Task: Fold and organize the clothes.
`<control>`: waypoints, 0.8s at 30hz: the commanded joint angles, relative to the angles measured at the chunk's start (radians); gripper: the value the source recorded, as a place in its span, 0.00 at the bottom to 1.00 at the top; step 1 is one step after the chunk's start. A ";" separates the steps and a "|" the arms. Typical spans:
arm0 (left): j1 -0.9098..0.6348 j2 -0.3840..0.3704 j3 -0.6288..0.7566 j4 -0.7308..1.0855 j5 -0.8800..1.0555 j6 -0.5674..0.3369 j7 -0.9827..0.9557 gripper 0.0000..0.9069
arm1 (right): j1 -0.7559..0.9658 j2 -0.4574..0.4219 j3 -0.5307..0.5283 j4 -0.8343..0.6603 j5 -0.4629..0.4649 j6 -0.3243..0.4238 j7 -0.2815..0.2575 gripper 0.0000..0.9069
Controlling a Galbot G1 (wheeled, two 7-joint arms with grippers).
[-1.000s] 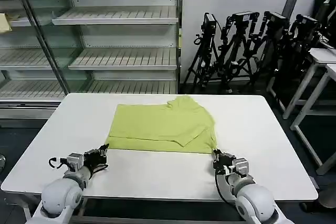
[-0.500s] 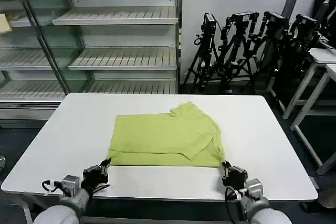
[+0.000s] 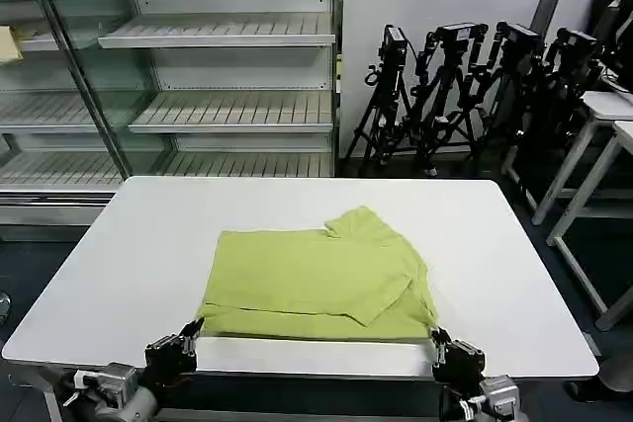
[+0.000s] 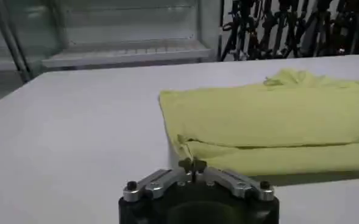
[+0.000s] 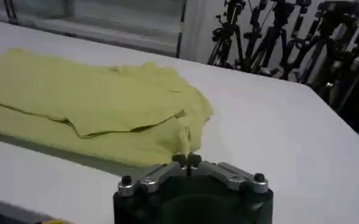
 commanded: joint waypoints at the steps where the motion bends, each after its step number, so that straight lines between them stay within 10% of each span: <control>1: 0.097 -0.008 -0.046 -0.048 0.047 -0.024 0.050 1.00 | -0.060 0.003 0.027 0.046 -0.028 -0.016 -0.006 1.00; 10: 0.038 0.020 -0.148 -0.126 -0.004 -0.079 0.031 1.00 | 0.038 -0.014 0.165 0.161 0.108 -0.053 0.001 1.00; 24: -0.475 0.188 0.113 0.326 -0.070 -0.069 0.029 1.00 | 0.852 0.099 -0.310 -0.444 0.140 -0.101 0.097 1.00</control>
